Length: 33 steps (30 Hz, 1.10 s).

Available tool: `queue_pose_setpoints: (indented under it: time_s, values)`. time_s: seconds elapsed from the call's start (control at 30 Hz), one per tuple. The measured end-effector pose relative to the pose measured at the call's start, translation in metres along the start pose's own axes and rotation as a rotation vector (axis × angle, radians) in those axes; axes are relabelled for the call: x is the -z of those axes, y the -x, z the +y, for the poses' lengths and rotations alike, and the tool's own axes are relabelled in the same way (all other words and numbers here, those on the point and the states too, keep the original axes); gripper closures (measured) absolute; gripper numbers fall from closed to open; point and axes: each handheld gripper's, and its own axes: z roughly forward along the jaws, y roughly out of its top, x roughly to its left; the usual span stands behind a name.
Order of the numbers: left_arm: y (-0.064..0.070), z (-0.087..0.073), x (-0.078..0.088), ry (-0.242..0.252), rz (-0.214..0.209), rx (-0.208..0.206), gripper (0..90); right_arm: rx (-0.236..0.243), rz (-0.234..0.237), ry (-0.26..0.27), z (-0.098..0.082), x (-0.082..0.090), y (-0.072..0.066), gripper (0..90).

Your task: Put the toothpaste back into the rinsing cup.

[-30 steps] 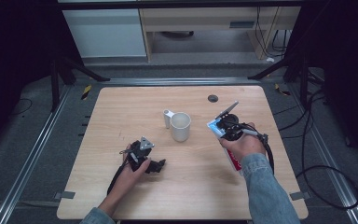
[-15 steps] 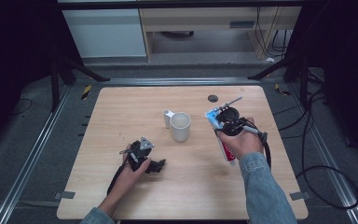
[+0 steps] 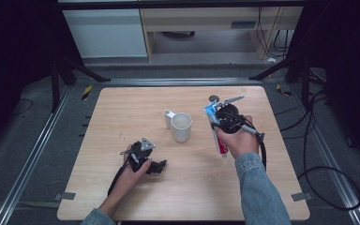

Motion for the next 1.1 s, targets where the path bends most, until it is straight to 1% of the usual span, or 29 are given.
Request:
queue_pose_setpoints:
  time_s: [0.1, 0.13, 0.2, 0.5, 0.67, 0.73, 0.77, 0.8, 0.9, 1.0, 1.1]
  values:
    - [0.0, 0.0, 0.0, 0.0, 0.0, 0.0, 0.0, 0.001, 0.004, 0.015, 0.0, -0.001, -0.001, 73.3]
    - [0.0, 0.0, 0.0, 0.0, 0.0, 0.0, 0.0, 0.002, 0.01, 0.03, 0.001, -0.002, -0.002, 73.3]
    - [0.0, 0.0, 0.0, 0.0, 0.0, 0.0, 0.0, 0.003, 0.009, 0.034, 0.001, -0.002, -0.002, 73.3]
    - [0.0, 0.0, 0.0, 0.0, 0.0, 0.0, 0.0, -0.008, 0.028, 0.11, 0.001, -0.006, -0.005, 73.4]
    - [0.0, 0.0, 0.0, 0.0, 0.0, 0.0, 0.0, -0.01, 0.028, 0.13, 0.0, -0.006, -0.005, 73.5]
    - [0.0, 0.0, 0.0, 0.0, 0.0, 0.0, 0.0, -0.022, 0.034, 0.16, 0.0, -0.004, -0.006, 73.5]
    - [0.0, 0.0, 0.0, 0.0, 0.0, 0.0, 0.0, -0.022, 0.034, 0.16, 0.0, -0.004, -0.006, 73.5]
    - [0.0, 0.0, 0.0, 0.0, 0.0, 0.0, 0.0, -0.022, 0.034, 0.173, 0.0, -0.003, -0.006, 73.5]
    - [0.0, 0.0, 0.0, -0.001, 0.0, -0.001, 0.0, -0.031, 0.04, 0.221, 0.0, -0.004, -0.007, 73.5]
    - [0.0, 0.0, 0.0, 0.0, 0.0, 0.0, 0.0, -0.036, 0.043, 0.247, 0.001, -0.005, -0.01, 73.5]
    - [0.0, 0.0, 0.0, 0.0, -0.002, -0.002, 0.0, -0.047, 0.047, 0.292, 0.002, -0.005, -0.013, 73.5]
